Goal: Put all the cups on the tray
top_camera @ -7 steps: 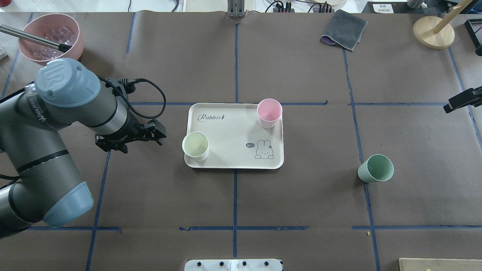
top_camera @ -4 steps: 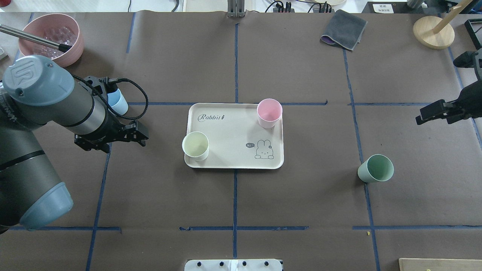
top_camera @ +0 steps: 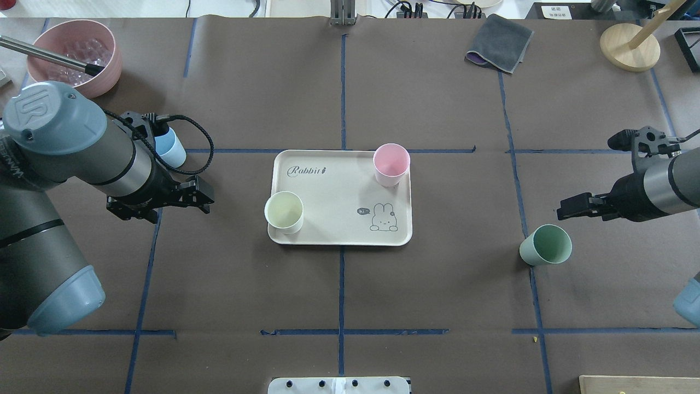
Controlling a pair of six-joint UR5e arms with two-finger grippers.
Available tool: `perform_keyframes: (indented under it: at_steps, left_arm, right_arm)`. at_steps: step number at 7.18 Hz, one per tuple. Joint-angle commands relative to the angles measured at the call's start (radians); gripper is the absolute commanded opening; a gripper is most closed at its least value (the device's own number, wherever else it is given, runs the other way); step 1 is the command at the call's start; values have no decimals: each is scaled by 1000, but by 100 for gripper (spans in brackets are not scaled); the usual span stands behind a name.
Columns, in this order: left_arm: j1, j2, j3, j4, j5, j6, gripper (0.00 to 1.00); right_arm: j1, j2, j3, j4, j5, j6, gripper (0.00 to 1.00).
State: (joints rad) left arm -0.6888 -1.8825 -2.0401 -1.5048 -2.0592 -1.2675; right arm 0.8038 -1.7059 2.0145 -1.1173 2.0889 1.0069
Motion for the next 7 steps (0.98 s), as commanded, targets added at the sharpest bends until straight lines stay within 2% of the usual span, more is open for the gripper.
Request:
perform_keyframes:
  at_steps: [1, 4, 5, 6, 7]
  left_arm:
    - [2, 0, 3, 0, 1, 0, 100]
    - [3, 0, 6, 0, 2, 0, 100]
    - [3, 0, 6, 0, 2, -1, 100]
    - [3, 0, 6, 0, 2, 0, 100]
    - [3, 0, 8, 0, 4, 0, 100]
  right_arm:
    - [-61, -21, 0, 4, -20, 10, 99]
    - [-90, -47, -3, 2, -26, 10, 99]
    - [-100, -41, -10, 4, -35, 3, 90]
    - [-109, -35, -13, 2, -35, 4, 71]
    - [-126, -21, -22, 1, -36, 3, 61]
